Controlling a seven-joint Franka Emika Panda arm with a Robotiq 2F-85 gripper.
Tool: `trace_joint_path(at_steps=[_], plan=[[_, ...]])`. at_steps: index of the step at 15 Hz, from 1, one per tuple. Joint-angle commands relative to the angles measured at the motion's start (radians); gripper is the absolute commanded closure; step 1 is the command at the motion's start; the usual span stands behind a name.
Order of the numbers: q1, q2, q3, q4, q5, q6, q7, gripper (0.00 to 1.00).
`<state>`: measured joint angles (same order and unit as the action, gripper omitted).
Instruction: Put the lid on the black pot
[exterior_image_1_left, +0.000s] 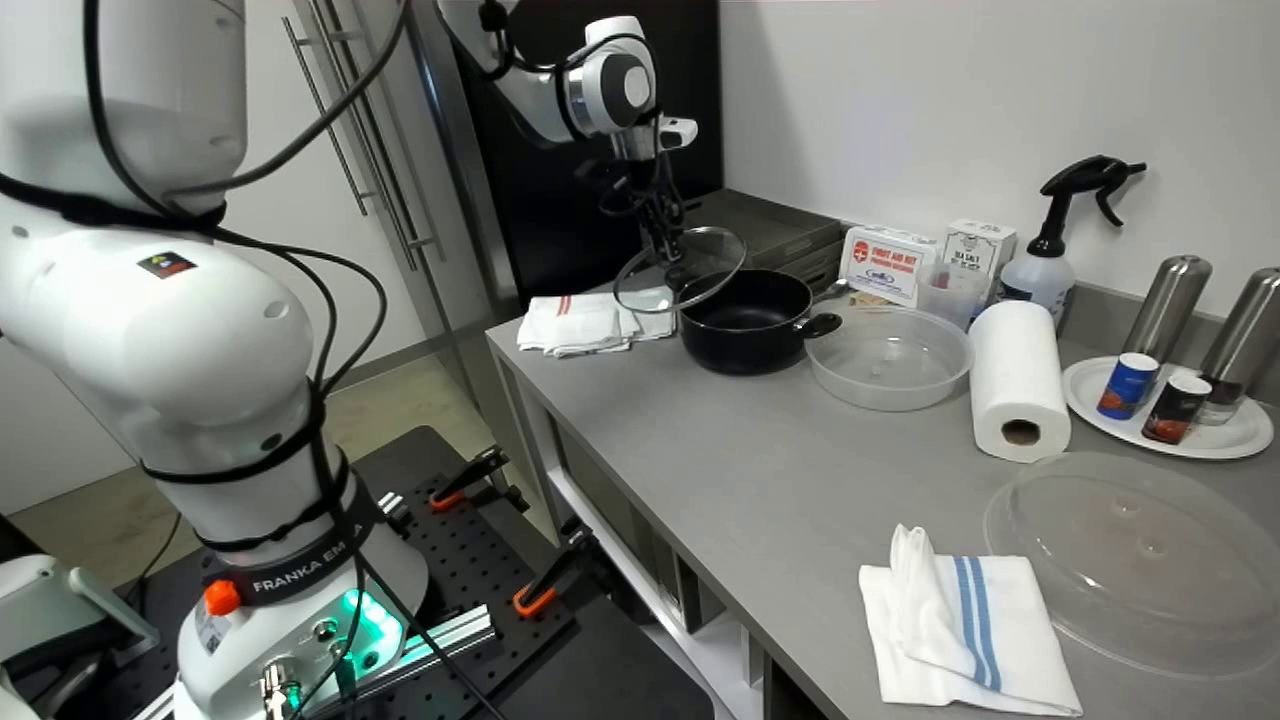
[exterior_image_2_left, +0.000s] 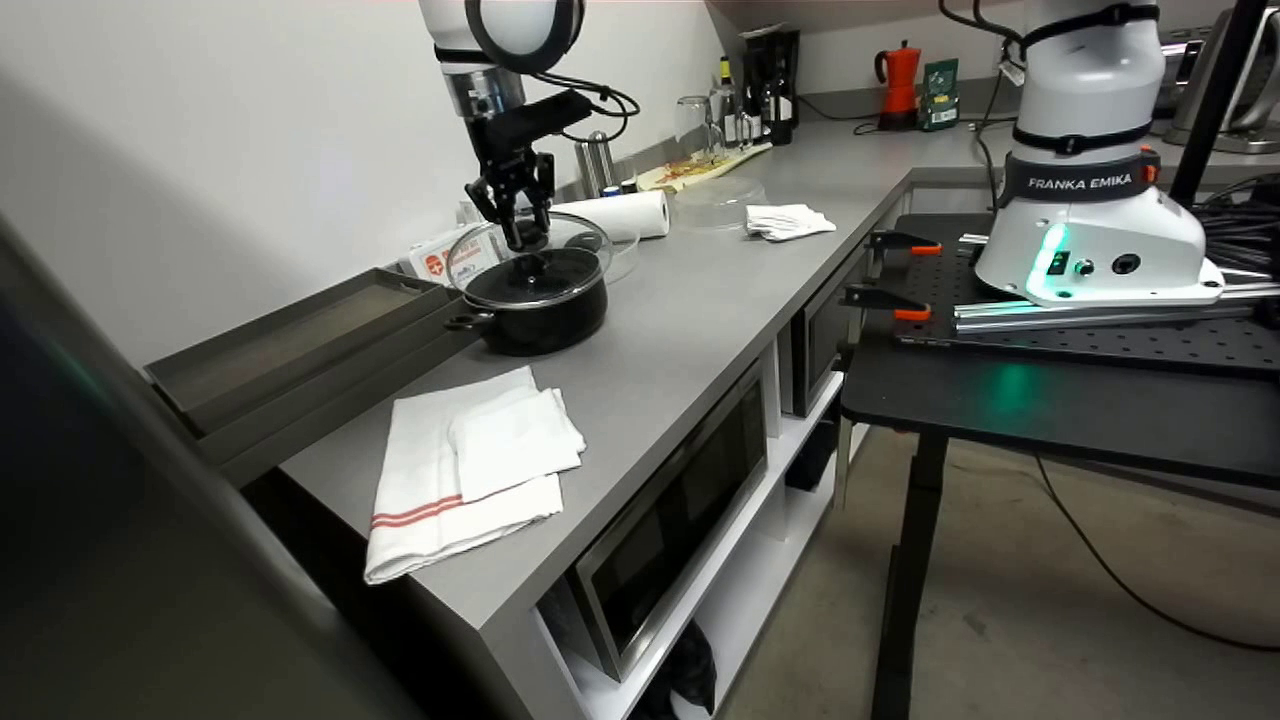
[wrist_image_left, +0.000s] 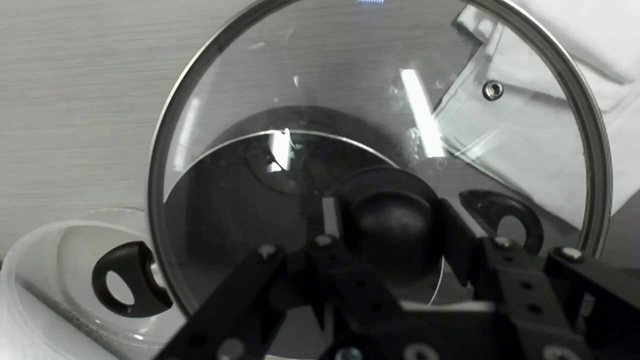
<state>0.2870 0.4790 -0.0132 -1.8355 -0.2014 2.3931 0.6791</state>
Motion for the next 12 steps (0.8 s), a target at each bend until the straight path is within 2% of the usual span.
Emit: trace_joint_path(at_steps=[1,12], plan=[[0.009,0.089,-0.031,0.183,-0.001,-0.096,0.041,0.75],[-0.034,0.346,-0.081,0.594,0.038,-0.344,0.137,0.75]])
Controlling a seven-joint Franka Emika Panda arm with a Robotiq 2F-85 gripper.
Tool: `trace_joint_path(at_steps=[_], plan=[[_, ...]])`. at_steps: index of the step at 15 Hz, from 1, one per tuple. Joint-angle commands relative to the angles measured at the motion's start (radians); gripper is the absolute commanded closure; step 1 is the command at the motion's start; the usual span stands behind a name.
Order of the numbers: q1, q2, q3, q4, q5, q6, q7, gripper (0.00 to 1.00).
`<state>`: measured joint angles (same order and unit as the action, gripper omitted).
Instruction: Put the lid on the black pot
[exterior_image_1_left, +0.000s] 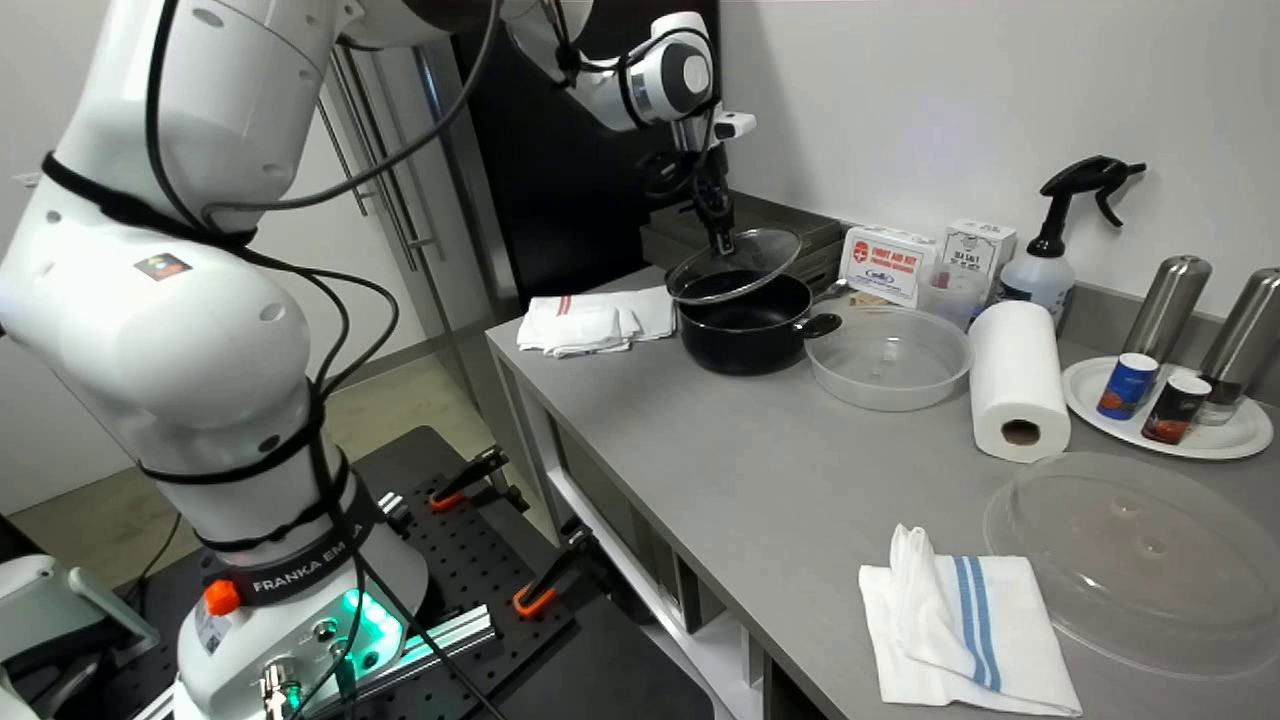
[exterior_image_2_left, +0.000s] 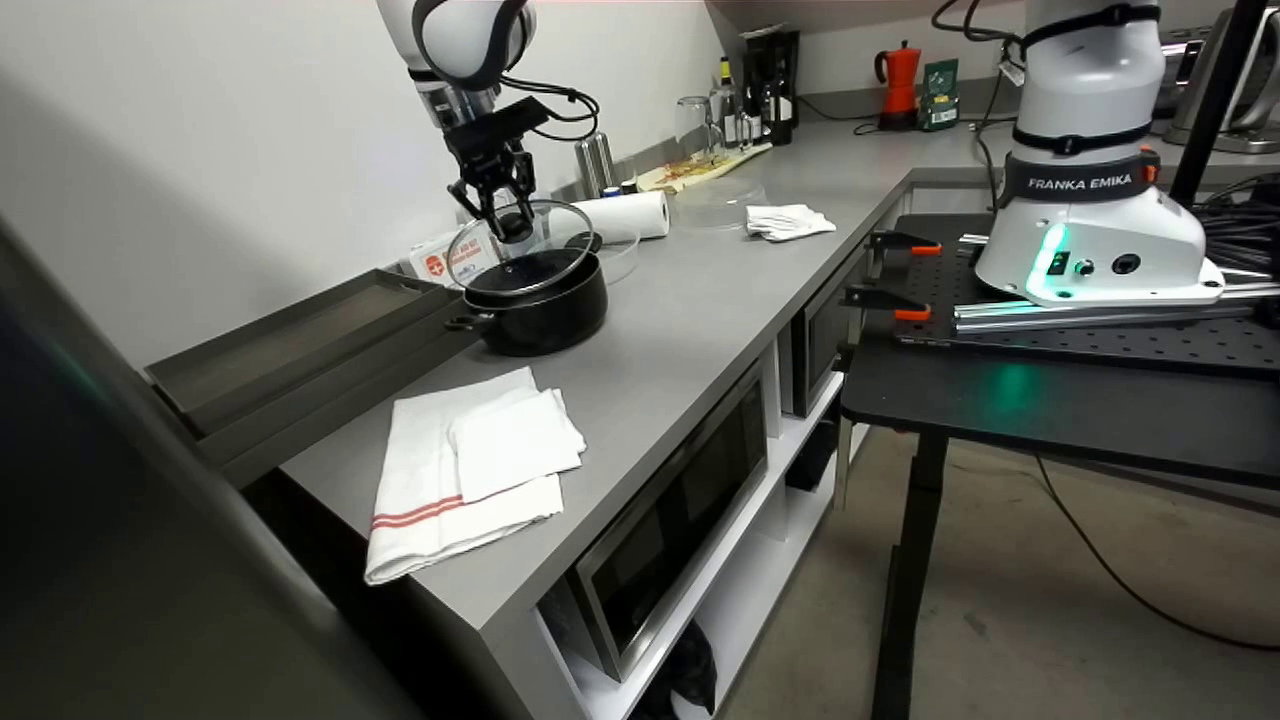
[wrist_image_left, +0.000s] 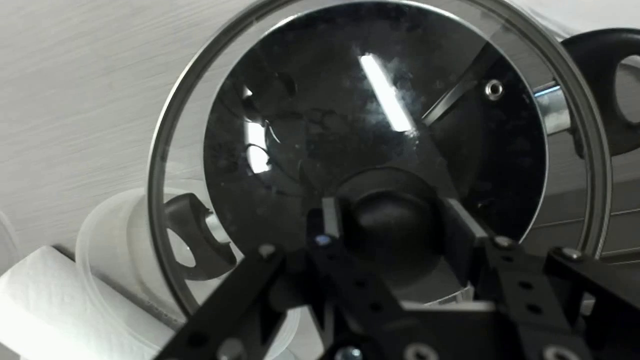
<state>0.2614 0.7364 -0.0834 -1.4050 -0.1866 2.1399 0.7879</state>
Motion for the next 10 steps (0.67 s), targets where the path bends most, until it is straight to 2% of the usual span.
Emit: trace_joint_path(at_steps=[1,10], plan=[[-0.017,0.113,-0.011,0.198,0.029,-0.113,0.032,0.75],[-0.106,0.253,0.042,0.429,0.17,-0.246,-0.031,0.75]])
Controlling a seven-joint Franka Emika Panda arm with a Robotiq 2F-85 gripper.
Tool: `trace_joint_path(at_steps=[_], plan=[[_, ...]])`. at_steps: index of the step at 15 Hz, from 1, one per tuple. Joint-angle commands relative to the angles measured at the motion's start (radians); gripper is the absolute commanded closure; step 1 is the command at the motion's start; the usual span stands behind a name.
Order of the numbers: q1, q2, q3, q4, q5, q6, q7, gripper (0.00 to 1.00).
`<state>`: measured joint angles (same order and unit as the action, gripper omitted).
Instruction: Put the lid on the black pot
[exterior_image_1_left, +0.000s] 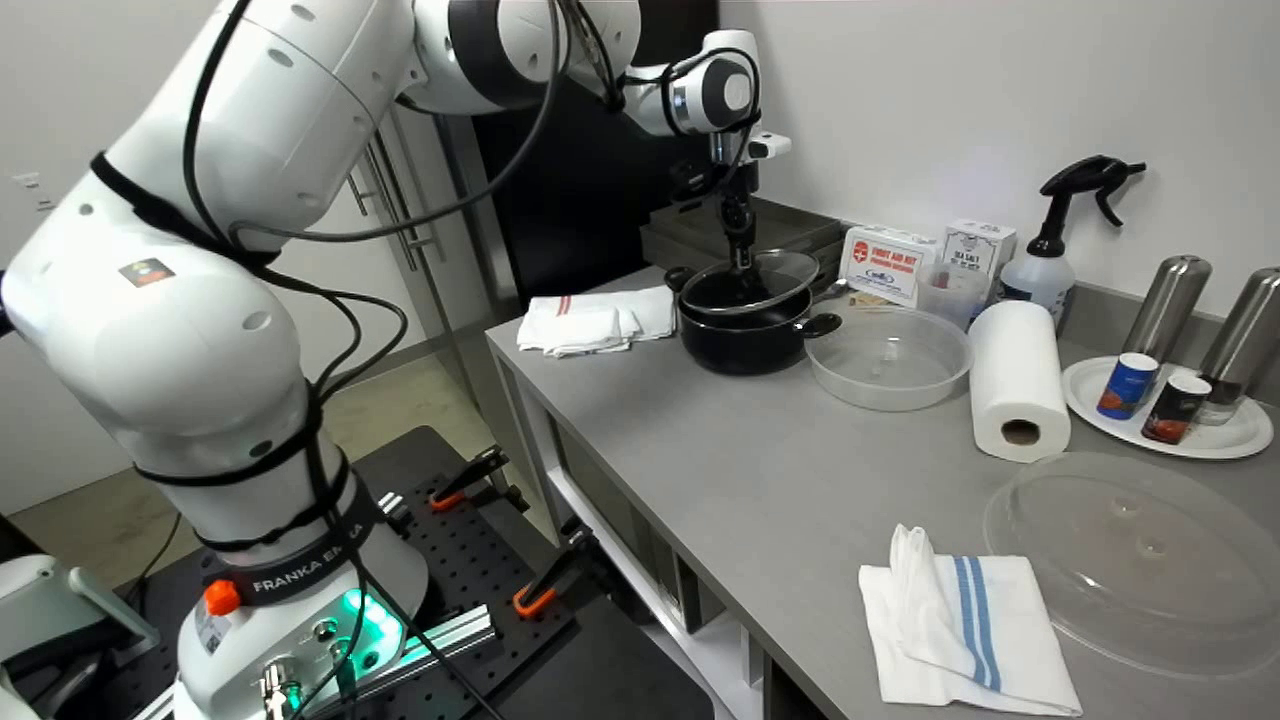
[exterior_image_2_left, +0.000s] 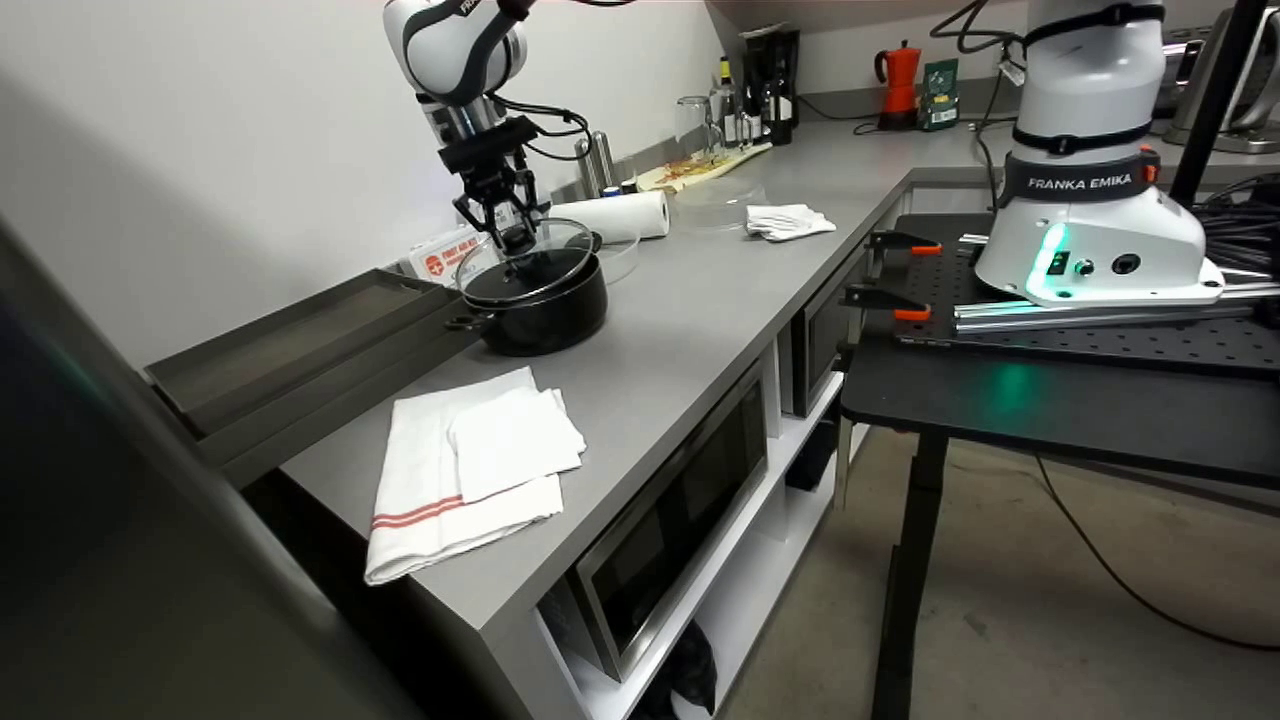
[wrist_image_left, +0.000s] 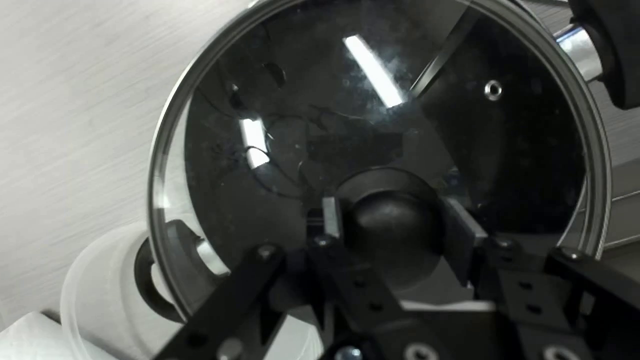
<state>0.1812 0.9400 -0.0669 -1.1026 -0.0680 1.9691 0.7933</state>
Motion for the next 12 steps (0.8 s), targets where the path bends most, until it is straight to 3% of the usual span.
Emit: trace_joint_path(at_steps=[1,12], plan=[[-0.035,0.057,0.032,0.146,0.068,-0.089,-0.047,0.75],[-0.106,0.153,0.058,0.324,0.165,-0.217,-0.078,0.75]])
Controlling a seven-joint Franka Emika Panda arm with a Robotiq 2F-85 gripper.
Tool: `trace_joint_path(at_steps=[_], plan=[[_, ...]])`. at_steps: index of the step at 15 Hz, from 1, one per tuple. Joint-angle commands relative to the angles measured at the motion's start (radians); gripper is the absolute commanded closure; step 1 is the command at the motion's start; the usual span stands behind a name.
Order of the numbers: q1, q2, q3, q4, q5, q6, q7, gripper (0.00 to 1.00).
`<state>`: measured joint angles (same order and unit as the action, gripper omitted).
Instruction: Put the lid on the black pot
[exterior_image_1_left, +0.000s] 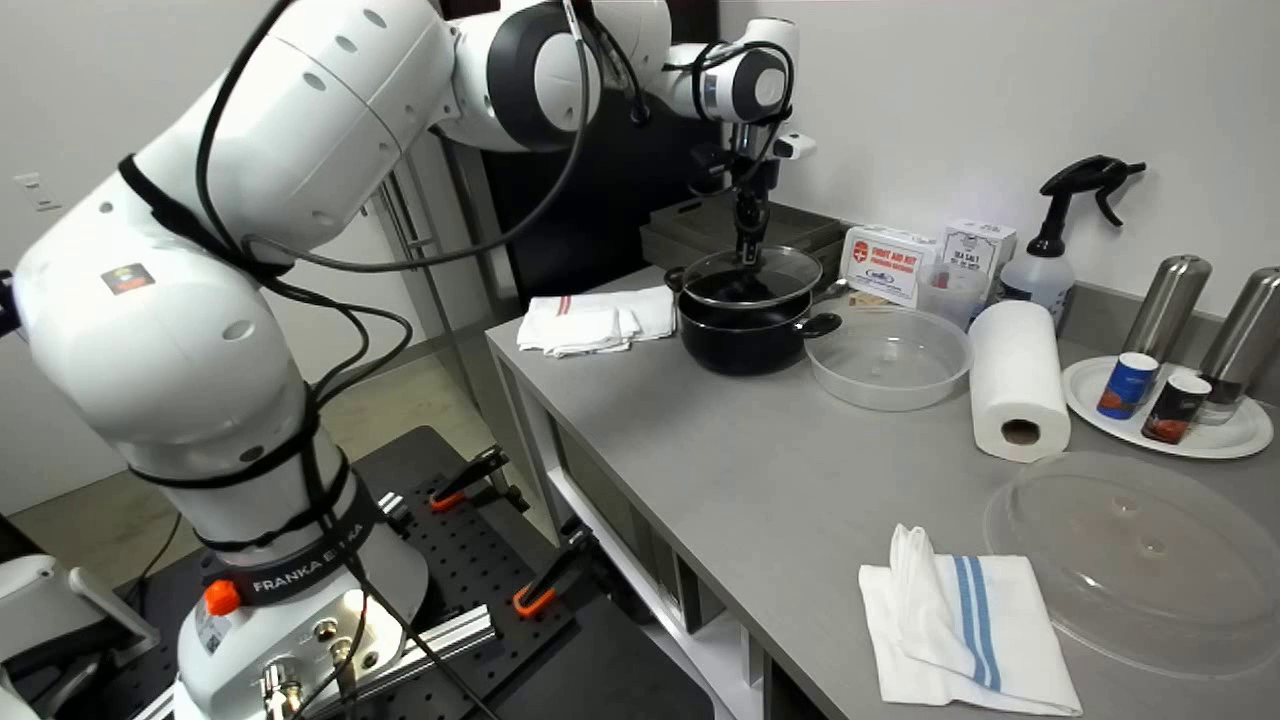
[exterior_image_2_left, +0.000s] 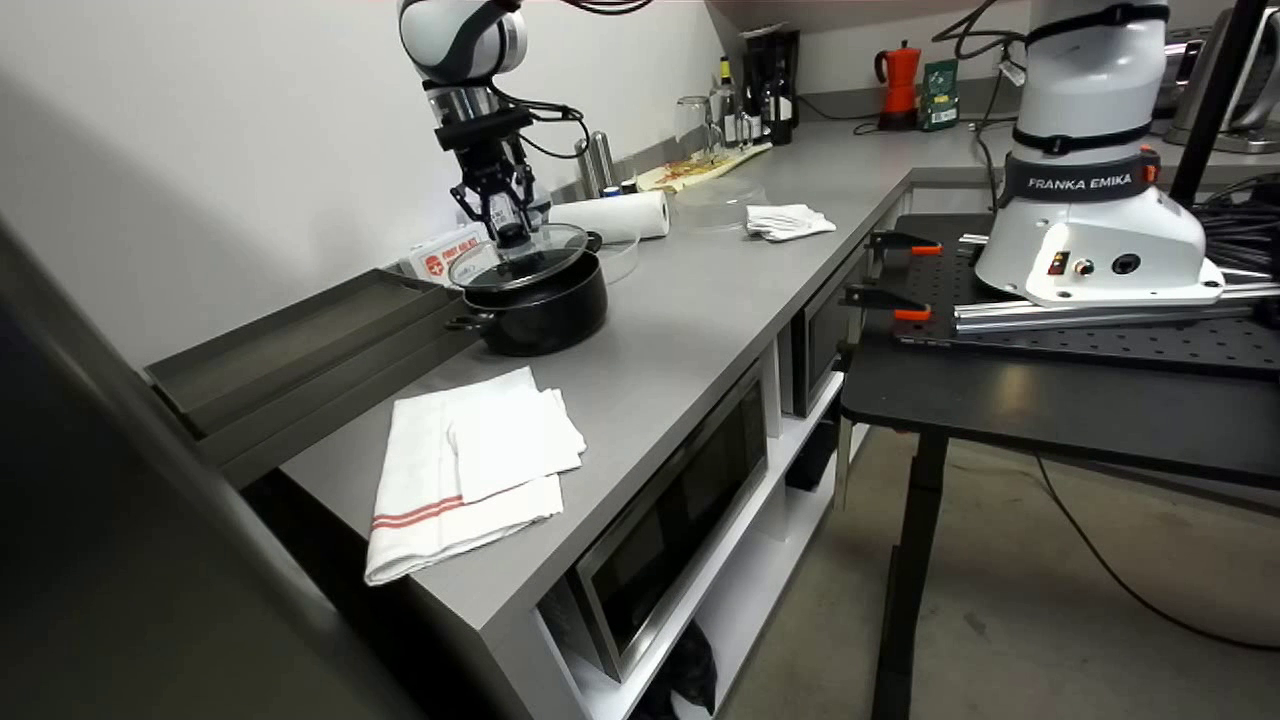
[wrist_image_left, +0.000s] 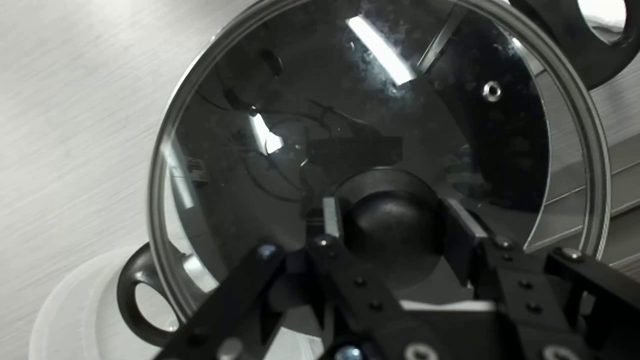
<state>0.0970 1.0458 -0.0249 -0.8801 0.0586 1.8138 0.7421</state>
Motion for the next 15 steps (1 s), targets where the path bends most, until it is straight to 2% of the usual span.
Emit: trace_joint_path(at_steps=[1,15], plan=[[-0.026,0.055,0.017,0.108,0.042,-0.066,-0.028,0.75],[-0.033,0.099,0.051,0.126,0.034,-0.069,-0.044,0.75]])
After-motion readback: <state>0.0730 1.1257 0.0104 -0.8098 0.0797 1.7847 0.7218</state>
